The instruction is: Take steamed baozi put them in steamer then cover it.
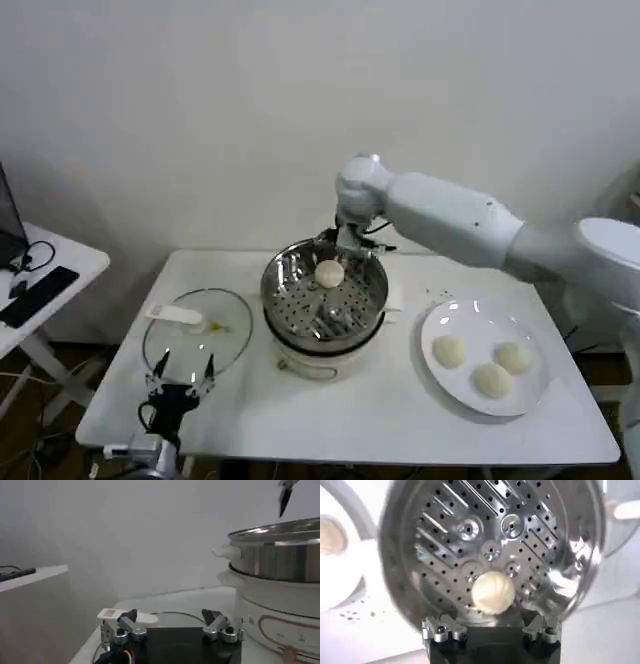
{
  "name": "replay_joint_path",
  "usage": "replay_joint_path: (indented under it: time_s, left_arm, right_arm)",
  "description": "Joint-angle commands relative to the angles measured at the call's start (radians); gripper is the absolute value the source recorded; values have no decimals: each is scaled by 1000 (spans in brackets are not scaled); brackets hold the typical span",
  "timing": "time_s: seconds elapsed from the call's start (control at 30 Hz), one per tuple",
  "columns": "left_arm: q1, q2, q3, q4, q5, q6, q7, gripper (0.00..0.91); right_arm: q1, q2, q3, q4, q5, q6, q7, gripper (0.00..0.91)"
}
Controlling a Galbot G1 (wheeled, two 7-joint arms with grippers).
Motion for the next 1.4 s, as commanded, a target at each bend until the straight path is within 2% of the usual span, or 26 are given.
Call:
replay_joint_path:
  time_s: [0.03, 0.07, 0.17, 0.23, 0.47, 0.5, 0.53, 0.57, 0.7, 0.8, 0.97, 1.17, 1.4]
  left_arm:
    - [3, 9, 10, -8, -3, 0, 1, 907]
    - [4, 11, 12, -8, -2, -1, 1, 907]
    - [5, 12, 16, -9, -2, -2, 1, 907]
    - [6, 14, 17, -10, -2, -2, 1, 907]
    - [3, 24, 15, -20, -3, 6, 2, 907]
    - [0, 26, 13, -22, -3, 7, 2, 907]
    - [0, 26, 13, -22, -2, 8, 2, 907]
    - [0, 26, 13, -23, -3, 11, 2, 907]
    - [4, 27, 15, -22, 0, 11, 2, 907]
    - [7, 27, 12, -21, 1, 10, 2, 907]
    - [16, 26, 4, -20, -1, 6, 1, 907]
    - [26, 23, -3, -21, -2, 3, -1, 907]
    - [29, 20, -5, -17, -4, 0, -2, 907]
  right_arm:
    - [305, -298, -286, 146, 647, -373, -18, 907]
    - [306, -309, -292, 144, 675, -381, -19, 907]
    - [296, -412, -338, 142, 731, -438, -3, 907]
    - [260, -468, -333, 137, 727, -453, 6, 907]
    - [20, -606, -214, 139, 597, -481, 25, 907]
    - [-81, -627, -141, 132, 564, -490, 41, 907]
    - [-92, -630, -133, 129, 560, -492, 41, 907]
    - [-170, -637, -66, 121, 534, -494, 48, 907]
    - [-343, -634, 49, 106, 477, -498, 68, 907]
    - [-411, -617, 100, 100, 440, -497, 74, 907]
    - [-464, -560, 122, 59, 384, -487, 84, 907]
    - [-478, -474, 127, -19, 364, -484, 80, 907]
    - [-480, -412, 123, -85, 348, -469, 78, 907]
